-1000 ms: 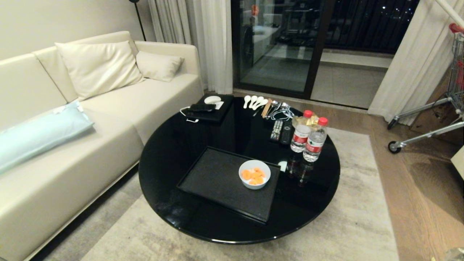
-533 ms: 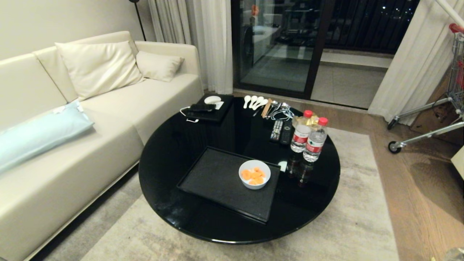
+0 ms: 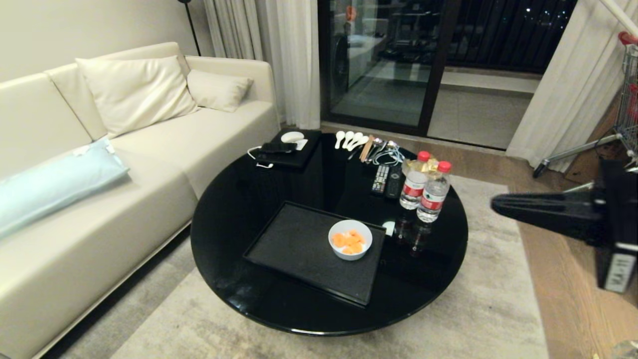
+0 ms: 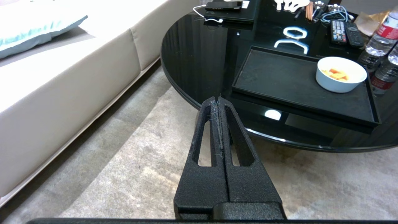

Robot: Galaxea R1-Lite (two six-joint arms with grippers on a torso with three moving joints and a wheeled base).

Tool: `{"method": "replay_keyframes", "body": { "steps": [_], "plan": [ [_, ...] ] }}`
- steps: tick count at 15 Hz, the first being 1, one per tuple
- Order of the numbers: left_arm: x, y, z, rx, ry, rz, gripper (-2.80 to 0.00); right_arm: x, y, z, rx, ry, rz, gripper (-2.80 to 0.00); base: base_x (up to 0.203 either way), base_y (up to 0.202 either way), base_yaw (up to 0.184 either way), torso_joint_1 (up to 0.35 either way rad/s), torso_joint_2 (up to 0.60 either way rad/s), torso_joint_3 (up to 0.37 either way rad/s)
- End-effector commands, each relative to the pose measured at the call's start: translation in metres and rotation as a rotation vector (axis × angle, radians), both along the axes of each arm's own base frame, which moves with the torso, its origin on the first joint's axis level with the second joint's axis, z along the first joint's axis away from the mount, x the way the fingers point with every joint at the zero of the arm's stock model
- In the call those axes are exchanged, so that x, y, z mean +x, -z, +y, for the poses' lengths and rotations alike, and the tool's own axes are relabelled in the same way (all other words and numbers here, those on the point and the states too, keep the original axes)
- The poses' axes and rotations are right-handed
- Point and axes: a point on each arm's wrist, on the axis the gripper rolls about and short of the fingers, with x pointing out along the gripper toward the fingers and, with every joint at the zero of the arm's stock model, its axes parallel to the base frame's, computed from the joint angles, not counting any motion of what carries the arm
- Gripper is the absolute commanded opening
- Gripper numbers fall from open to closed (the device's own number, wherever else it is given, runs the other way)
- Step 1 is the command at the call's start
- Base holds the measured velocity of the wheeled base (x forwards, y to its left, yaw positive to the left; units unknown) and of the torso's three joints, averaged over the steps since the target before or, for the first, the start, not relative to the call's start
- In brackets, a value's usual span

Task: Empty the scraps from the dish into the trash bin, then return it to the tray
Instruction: Pick up the bowl with leftover food

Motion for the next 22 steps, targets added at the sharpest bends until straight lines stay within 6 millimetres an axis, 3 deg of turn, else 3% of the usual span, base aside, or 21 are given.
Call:
{"method": "replay_keyframes", "body": {
  "steps": [1, 3, 5, 8, 12, 15, 16, 17, 22],
  "plan": [
    [0.0, 0.0, 0.0, -0.001, 0.0, -0.001, -2.8, 0.055, 0.021, 0.06, -0.072, -0.075, 0.117, -2.8, 0.0, 0.0, 0.0, 0.0, 0.0, 0.0],
    [0.0, 0.0, 0.0, -0.001, 0.0, -0.001, -2.8, 0.084, 0.03, 0.096, -0.062, -0.037, 0.171, -2.8, 0.0, 0.0, 0.0, 0.0, 0.0, 0.0],
    [0.0, 0.0, 0.0, -0.001, 0.0, -0.001, -2.8, 0.116, 0.033, 0.133, 0.003, 0.108, 0.248, -2.8, 0.0, 0.0, 0.0, 0.0, 0.0, 0.0],
    [0.0, 0.0, 0.0, -0.001, 0.0, -0.001, -2.8, 0.151, 0.052, 0.171, 0.033, 0.306, 0.429, -2.8, 0.0, 0.0, 0.0, 0.0, 0.0, 0.0],
    [0.0, 0.0, 0.0, -0.001, 0.0, -0.001, -2.8, 0.175, 0.104, 0.192, -0.028, 0.576, 0.693, -2.8, 0.0, 0.0, 0.0, 0.0, 0.0, 0.0],
    [0.0, 0.0, 0.0, -0.001, 0.0, -0.001, -2.8, 0.191, 0.133, 0.185, -0.057, 0.727, 0.798, -2.8, 0.0, 0.0, 0.0, 0.0, 0.0, 0.0],
    [0.0, 0.0, 0.0, -0.001, 0.0, -0.001, -2.8, 0.197, 0.14, 0.18, -0.058, 0.757, 0.813, -2.15, 0.0, 0.0, 0.0, 0.0, 0.0, 0.0],
    [0.0, 0.0, 0.0, -0.001, 0.0, -0.001, -2.8, 0.203, 0.145, 0.177, -0.059, 0.774, 0.82, 0.0, 0.0, 0.0, 0.0, 0.0, 0.0, 0.0],
    [0.0, 0.0, 0.0, -0.001, 0.0, -0.001, -2.8, 0.231, 0.16, 0.169, -0.036, 0.823, 0.821, 0.0, 0.0, 0.0, 0.0, 0.0, 0.0, 0.0]
  ]
}}
